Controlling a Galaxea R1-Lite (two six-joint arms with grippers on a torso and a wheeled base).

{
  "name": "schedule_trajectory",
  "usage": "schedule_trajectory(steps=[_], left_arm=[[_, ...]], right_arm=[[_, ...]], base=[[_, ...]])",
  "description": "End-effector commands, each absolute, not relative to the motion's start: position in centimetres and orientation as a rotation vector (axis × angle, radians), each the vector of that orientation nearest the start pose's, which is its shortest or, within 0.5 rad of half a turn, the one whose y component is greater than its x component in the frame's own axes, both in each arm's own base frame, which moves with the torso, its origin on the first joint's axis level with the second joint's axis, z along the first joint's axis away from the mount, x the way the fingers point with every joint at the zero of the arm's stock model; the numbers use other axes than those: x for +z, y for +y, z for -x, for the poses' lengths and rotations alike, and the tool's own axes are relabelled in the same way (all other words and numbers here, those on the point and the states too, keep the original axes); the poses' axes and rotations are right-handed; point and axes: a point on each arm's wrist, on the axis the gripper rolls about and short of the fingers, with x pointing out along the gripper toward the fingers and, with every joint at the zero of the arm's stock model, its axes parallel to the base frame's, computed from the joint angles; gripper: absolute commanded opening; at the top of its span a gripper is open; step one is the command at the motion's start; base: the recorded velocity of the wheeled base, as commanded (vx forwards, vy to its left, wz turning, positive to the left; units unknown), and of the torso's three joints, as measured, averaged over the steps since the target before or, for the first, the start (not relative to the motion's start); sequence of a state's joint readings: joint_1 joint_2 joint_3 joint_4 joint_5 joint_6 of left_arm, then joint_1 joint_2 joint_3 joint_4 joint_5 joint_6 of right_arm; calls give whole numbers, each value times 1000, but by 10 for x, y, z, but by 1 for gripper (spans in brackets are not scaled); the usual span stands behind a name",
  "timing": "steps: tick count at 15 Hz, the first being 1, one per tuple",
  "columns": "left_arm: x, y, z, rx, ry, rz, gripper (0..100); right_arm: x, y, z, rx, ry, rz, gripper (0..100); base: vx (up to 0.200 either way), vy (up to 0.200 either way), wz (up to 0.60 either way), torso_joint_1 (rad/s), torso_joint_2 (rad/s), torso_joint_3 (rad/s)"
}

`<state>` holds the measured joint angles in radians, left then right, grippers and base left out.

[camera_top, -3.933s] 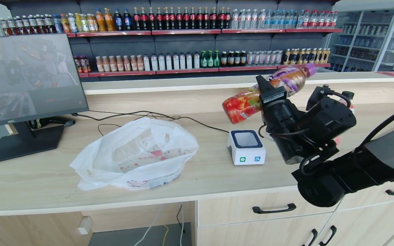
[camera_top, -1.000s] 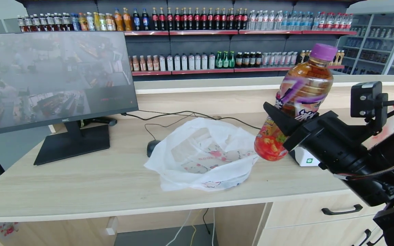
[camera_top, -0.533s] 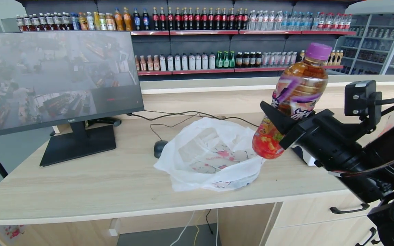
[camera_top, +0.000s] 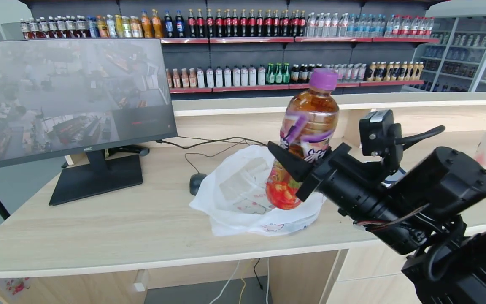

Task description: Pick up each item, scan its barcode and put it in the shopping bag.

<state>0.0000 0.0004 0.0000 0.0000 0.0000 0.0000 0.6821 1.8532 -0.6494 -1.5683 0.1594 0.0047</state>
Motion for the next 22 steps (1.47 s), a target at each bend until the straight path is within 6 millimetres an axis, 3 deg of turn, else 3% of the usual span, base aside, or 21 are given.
schedule_trajectory(steps=[1,4,9,11,17,22], left_arm=[[75,0,23,0,0,0,100],[75,0,23,0,0,0,100],[75,0,23,0,0,0,100],[75,0,23,0,0,0,100],[75,0,23,0,0,0,100],[75,0,23,0,0,0,100]], right_arm=[[171,217,-260,893,-354,-47,0],[174,237,-302,841,-447,-62,0],[175,233,-344,788,-311,-111,0],[174,235,-355,787,-276,-155,0],[130,233,-381,724,-173,-167,0],[107,234,-391,711,-150,-165,0]], base=[[0,0,0,0,0,0],[0,0,0,0,0,0],[0,0,0,0,0,0],[0,0,0,0,0,0],[0,0,0,0,0,0],[0,0,0,0,0,0]])
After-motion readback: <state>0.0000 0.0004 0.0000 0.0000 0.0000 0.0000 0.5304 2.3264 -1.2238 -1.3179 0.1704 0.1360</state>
